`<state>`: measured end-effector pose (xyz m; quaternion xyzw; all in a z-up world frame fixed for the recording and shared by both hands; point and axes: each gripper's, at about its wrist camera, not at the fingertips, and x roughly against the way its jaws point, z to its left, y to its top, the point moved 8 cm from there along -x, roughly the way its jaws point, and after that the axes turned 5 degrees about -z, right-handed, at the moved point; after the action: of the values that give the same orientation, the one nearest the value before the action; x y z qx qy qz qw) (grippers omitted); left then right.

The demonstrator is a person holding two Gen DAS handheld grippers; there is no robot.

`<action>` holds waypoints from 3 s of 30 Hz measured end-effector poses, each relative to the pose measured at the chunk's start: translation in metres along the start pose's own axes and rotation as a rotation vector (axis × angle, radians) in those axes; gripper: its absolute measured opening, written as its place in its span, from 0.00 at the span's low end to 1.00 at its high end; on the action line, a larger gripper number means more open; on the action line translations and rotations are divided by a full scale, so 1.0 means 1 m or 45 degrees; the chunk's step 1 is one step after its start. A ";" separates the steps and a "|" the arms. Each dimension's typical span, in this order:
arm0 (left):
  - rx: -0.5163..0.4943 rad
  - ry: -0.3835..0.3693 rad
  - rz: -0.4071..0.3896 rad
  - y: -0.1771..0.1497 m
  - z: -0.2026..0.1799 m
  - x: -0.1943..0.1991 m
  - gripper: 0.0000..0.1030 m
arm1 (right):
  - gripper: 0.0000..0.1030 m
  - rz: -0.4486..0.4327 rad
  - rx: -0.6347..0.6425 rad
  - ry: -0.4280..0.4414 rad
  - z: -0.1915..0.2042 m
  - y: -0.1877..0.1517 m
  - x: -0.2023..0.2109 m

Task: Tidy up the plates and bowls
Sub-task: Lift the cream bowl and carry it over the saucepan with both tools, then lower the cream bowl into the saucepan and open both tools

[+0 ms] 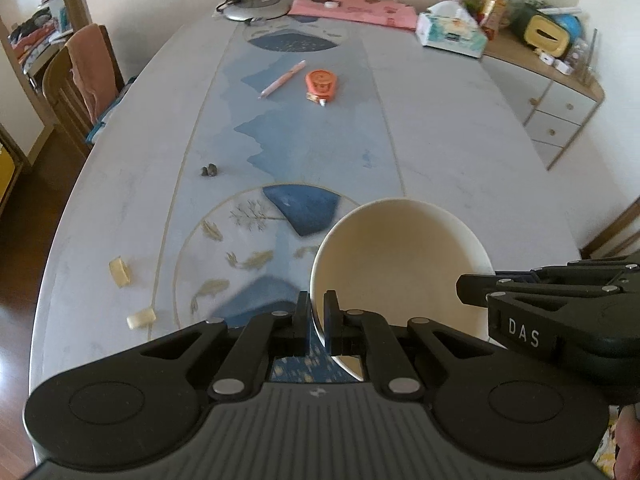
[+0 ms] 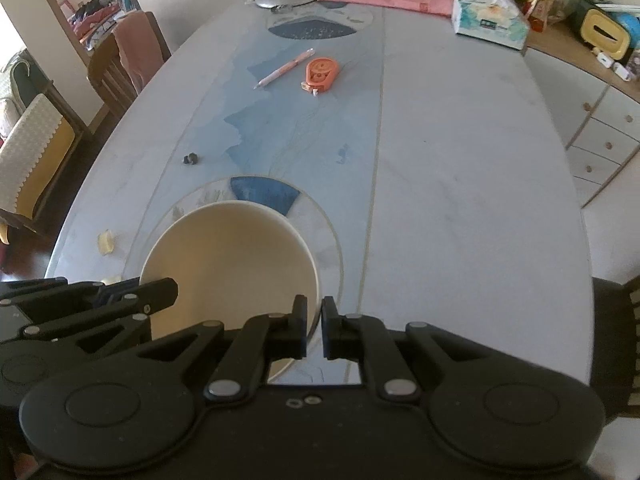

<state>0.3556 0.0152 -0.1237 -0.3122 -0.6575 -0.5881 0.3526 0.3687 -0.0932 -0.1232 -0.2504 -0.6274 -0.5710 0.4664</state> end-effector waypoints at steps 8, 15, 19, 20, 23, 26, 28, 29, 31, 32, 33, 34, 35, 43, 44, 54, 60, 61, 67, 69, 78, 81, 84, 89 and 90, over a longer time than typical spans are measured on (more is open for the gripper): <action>-0.064 -0.037 -0.021 -0.030 -0.028 0.043 0.05 | 0.07 -0.033 -0.030 -0.021 -0.010 -0.034 0.046; -0.125 -0.079 -0.018 -0.056 -0.055 0.075 0.05 | 0.07 -0.055 -0.060 -0.058 -0.022 -0.071 0.083; -0.165 -0.109 -0.015 -0.071 -0.073 0.090 0.05 | 0.07 -0.057 -0.092 -0.068 -0.033 -0.092 0.101; -0.172 -0.115 -0.013 -0.075 -0.076 0.093 0.05 | 0.07 -0.056 -0.101 -0.069 -0.036 -0.096 0.104; -0.198 -0.133 -0.008 -0.087 -0.087 0.101 0.05 | 0.07 -0.054 -0.118 -0.081 -0.042 -0.112 0.114; -0.231 -0.146 0.000 -0.100 -0.097 0.108 0.05 | 0.07 -0.053 -0.132 -0.096 -0.047 -0.127 0.123; -0.241 -0.157 0.009 -0.108 -0.102 0.111 0.05 | 0.07 -0.048 -0.148 -0.102 -0.051 -0.137 0.128; -0.248 -0.162 0.012 -0.111 -0.105 0.112 0.05 | 0.07 -0.046 -0.155 -0.106 -0.053 -0.142 0.130; -0.271 -0.174 0.016 -0.119 -0.111 0.116 0.06 | 0.07 -0.046 -0.164 -0.114 -0.056 -0.152 0.135; -0.277 -0.179 0.021 -0.122 -0.114 0.117 0.06 | 0.07 -0.044 -0.172 -0.118 -0.058 -0.156 0.137; -0.287 -0.186 0.029 -0.127 -0.117 0.118 0.06 | 0.07 -0.040 -0.182 -0.120 -0.060 -0.161 0.139; -0.295 -0.193 0.034 -0.131 -0.121 0.119 0.06 | 0.07 -0.037 -0.190 -0.123 -0.062 -0.167 0.140; -0.310 -0.201 0.040 -0.136 -0.125 0.120 0.06 | 0.07 -0.033 -0.197 -0.128 -0.064 -0.171 0.142; -0.399 -0.244 0.096 -0.169 -0.150 0.116 0.06 | 0.07 0.012 -0.270 -0.154 -0.083 -0.211 0.145; -0.411 -0.246 0.099 -0.172 -0.153 0.115 0.06 | 0.07 0.018 -0.277 -0.157 -0.085 -0.216 0.145; -0.537 -0.246 0.121 -0.204 -0.172 0.095 0.06 | 0.07 0.074 -0.335 -0.158 -0.101 -0.250 0.128; -0.584 -0.225 0.125 -0.214 -0.174 0.086 0.06 | 0.07 0.098 -0.307 -0.160 -0.100 -0.260 0.117; -0.586 -0.223 0.130 -0.216 -0.174 0.085 0.06 | 0.07 0.103 -0.305 -0.159 -0.100 -0.259 0.115; -0.596 -0.205 0.135 -0.218 -0.173 0.081 0.07 | 0.08 0.095 -0.277 -0.157 -0.099 -0.259 0.113; -0.596 -0.207 0.144 -0.217 -0.173 0.080 0.07 | 0.08 0.103 -0.278 -0.151 -0.099 -0.259 0.111; -0.546 -0.246 0.178 -0.214 -0.167 0.077 0.07 | 0.21 0.098 -0.247 -0.133 -0.094 -0.255 0.110; -0.537 -0.262 0.187 -0.214 -0.166 0.077 0.07 | 0.22 0.095 -0.251 -0.132 -0.094 -0.254 0.112; -0.525 -0.286 0.191 -0.214 -0.164 0.077 0.07 | 0.24 0.094 -0.246 -0.128 -0.093 -0.253 0.113; -0.501 -0.312 0.165 -0.210 -0.157 0.083 0.07 | 0.30 0.061 -0.244 -0.118 -0.089 -0.250 0.123; -0.496 -0.315 0.158 -0.209 -0.156 0.085 0.07 | 0.29 0.053 -0.245 -0.113 -0.088 -0.249 0.125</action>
<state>0.1511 -0.1640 -0.1594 -0.4839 -0.5495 -0.6382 0.2380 0.1294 -0.2595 -0.1420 -0.3320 -0.5846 -0.6071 0.4237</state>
